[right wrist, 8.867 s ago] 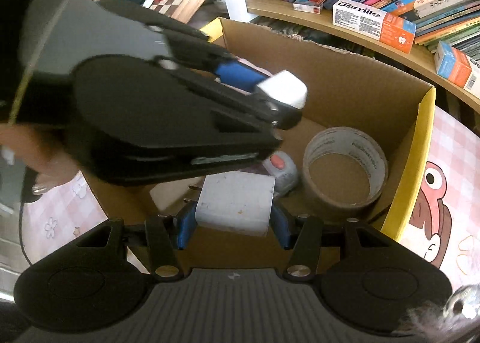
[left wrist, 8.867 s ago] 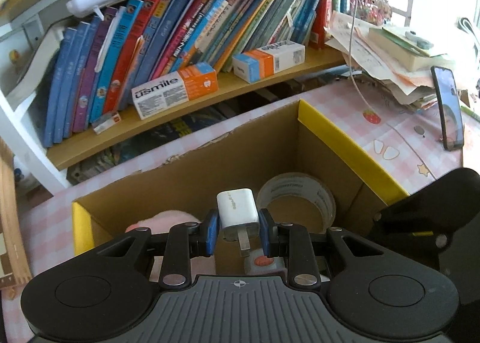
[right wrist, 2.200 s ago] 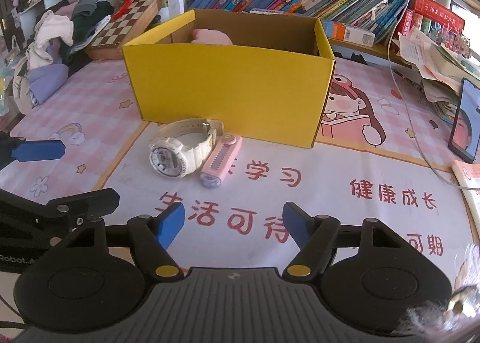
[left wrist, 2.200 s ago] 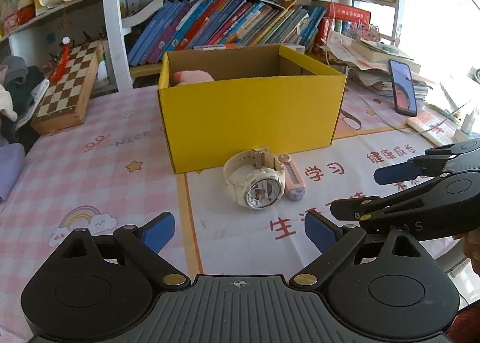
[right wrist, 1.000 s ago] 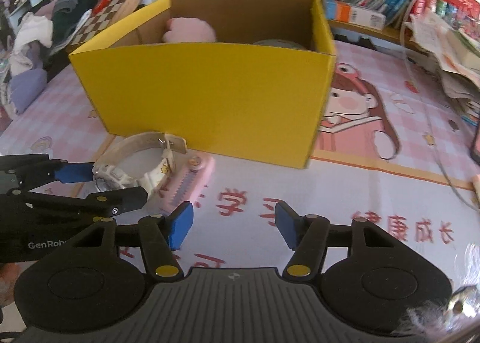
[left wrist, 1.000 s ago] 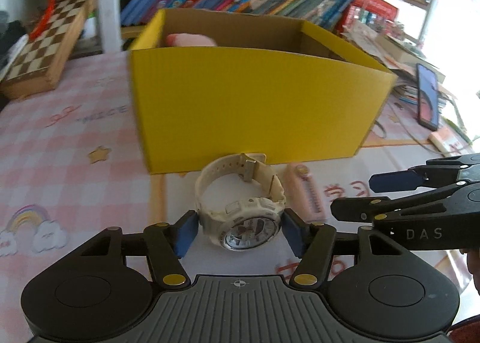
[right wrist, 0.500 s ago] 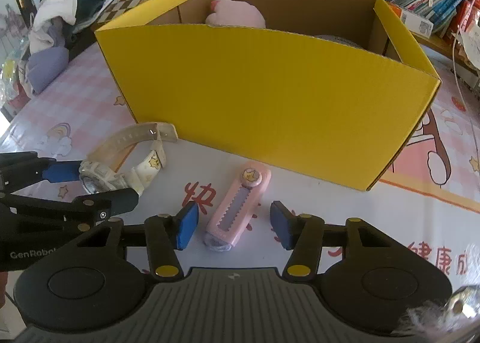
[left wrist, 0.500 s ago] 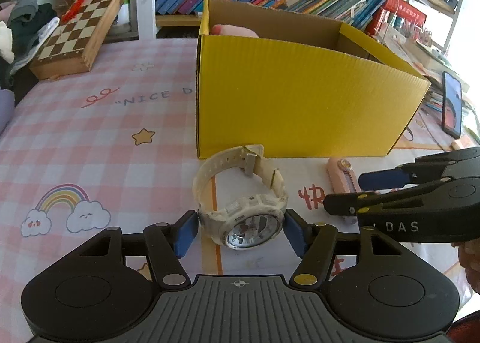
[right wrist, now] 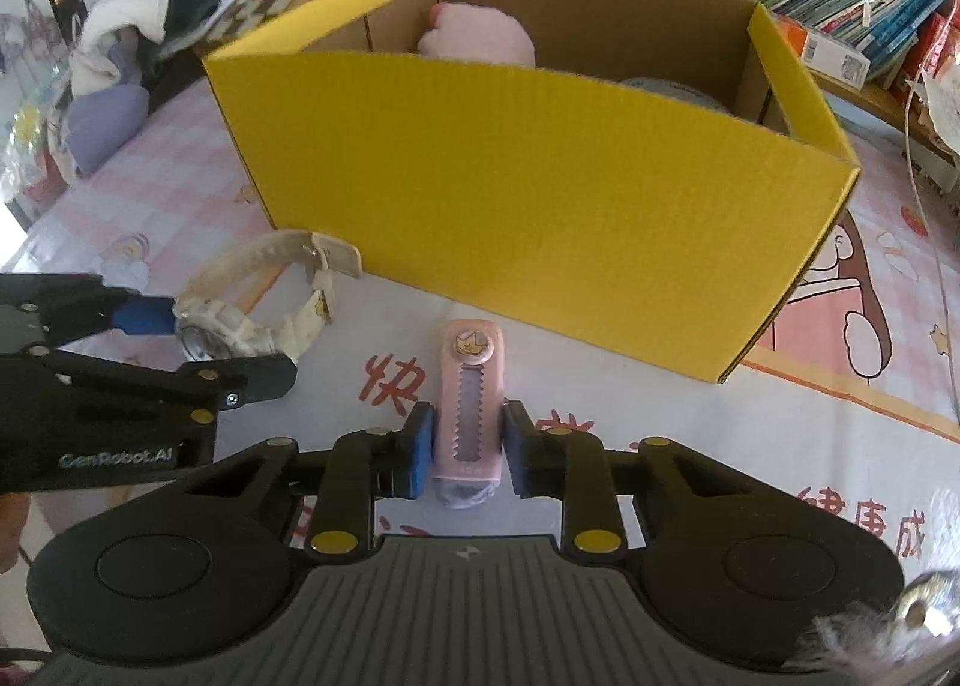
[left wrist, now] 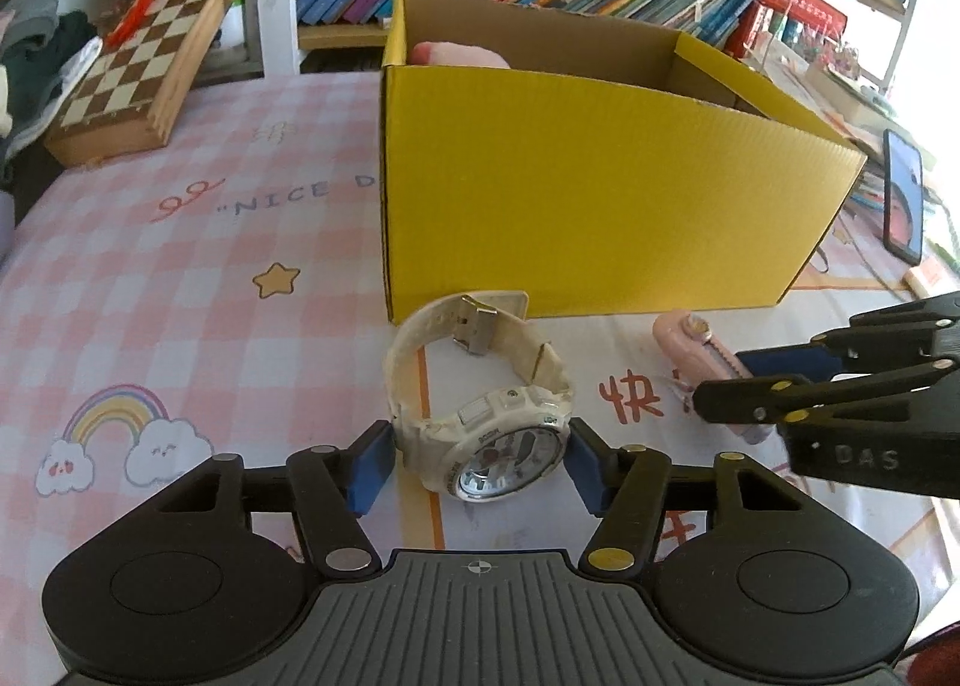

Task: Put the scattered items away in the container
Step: 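Close the left gripper on the white watch while the right gripper grasps the pink comb, then lift and carry the watch with the left gripper while the right gripper carries the comb over the box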

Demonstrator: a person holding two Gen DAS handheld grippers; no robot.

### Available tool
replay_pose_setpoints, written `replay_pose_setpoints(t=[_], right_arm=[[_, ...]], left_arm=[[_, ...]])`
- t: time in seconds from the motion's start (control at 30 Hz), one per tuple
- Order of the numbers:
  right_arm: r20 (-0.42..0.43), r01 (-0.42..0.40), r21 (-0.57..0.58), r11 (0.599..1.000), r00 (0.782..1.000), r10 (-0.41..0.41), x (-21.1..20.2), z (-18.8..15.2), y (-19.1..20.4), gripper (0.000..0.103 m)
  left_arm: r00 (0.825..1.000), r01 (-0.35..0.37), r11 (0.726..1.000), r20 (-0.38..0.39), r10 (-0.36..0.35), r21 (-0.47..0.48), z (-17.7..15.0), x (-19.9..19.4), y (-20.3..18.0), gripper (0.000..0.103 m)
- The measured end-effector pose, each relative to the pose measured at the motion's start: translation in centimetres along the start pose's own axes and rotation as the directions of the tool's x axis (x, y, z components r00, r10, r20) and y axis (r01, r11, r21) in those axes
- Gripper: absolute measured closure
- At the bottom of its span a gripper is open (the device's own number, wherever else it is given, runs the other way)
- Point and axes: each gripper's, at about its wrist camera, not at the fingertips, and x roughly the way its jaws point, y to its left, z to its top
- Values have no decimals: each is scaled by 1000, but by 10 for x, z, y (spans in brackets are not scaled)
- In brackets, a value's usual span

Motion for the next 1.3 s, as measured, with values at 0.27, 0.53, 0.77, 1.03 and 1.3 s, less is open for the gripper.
replay_pose_setpoints(t=[0.27,0.53,0.77,1.03,1.3], right_arm=[[34,-39,-6,999,999,40,-26,2,0,80],[153,-88,-36,995,984,92,-68,16,2,80],[311,-91,-66,994,944,107,-106,55,-11,80],[290,-5,-88,996,956,30,-75,108,-40,80],[64,-2,-202,979,998,15,-2,135,-59,80]], left_arm=[[999,30,999,39,-30,-24,1,-26,3,43],[983,57,998,176,-55,-6,15,-79,-1,44],[943,71,995,322,-89,67,66,-107,-15,43],[956,34,988,284,-77,151,122,-61,-27,43],[990,33,977,125,-60,210,158,10,-32,43]])
